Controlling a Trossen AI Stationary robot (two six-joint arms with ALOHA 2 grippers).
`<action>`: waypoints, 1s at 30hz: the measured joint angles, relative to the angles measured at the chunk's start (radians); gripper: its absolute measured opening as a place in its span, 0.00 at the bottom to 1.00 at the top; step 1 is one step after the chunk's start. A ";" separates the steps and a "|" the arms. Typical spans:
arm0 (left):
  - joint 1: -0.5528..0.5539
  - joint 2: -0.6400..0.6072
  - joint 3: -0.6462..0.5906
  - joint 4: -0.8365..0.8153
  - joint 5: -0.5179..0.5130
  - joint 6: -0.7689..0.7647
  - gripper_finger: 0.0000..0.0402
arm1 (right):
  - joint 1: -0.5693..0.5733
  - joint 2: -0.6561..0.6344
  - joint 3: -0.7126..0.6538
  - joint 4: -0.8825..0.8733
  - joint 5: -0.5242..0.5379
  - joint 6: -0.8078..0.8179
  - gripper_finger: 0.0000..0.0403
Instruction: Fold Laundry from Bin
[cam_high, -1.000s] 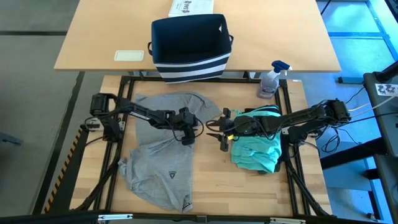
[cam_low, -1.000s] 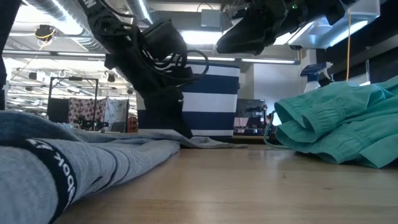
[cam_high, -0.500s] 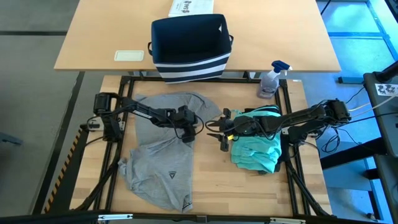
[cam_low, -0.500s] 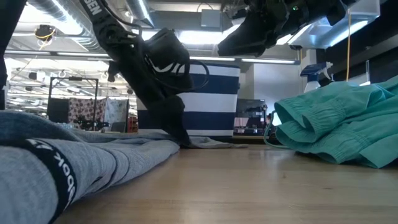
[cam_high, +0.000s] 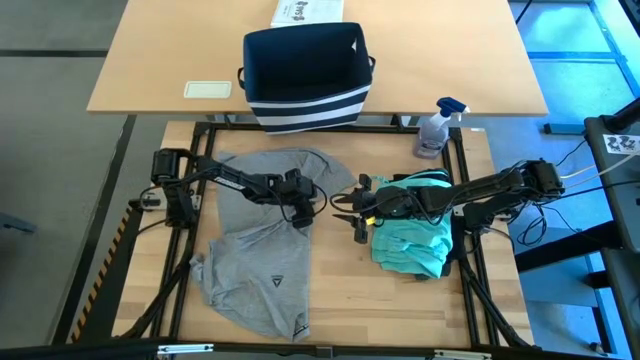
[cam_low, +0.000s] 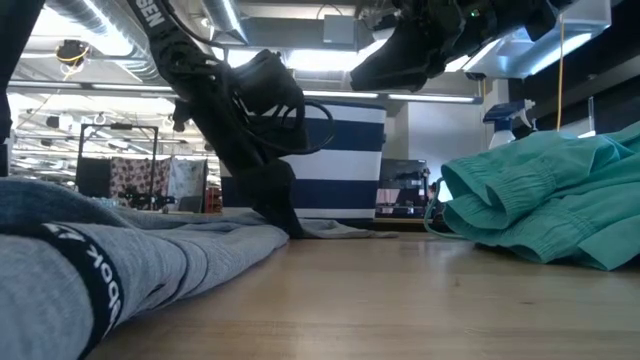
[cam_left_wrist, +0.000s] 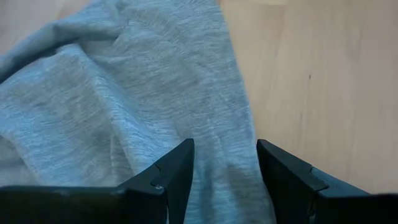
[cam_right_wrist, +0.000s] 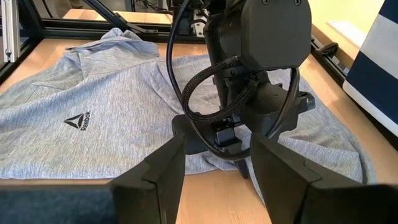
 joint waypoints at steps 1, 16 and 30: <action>0.000 0.000 0.000 0.000 0.000 0.000 0.41 | 0.000 0.000 0.000 0.000 0.000 0.000 0.45; 0.014 0.013 0.000 -0.004 0.027 -0.055 0.41 | 0.000 0.000 0.000 -0.008 0.001 0.000 0.45; 0.022 0.018 -0.001 0.036 -0.070 -0.020 0.08 | 0.000 0.000 0.000 -0.020 0.001 0.000 0.45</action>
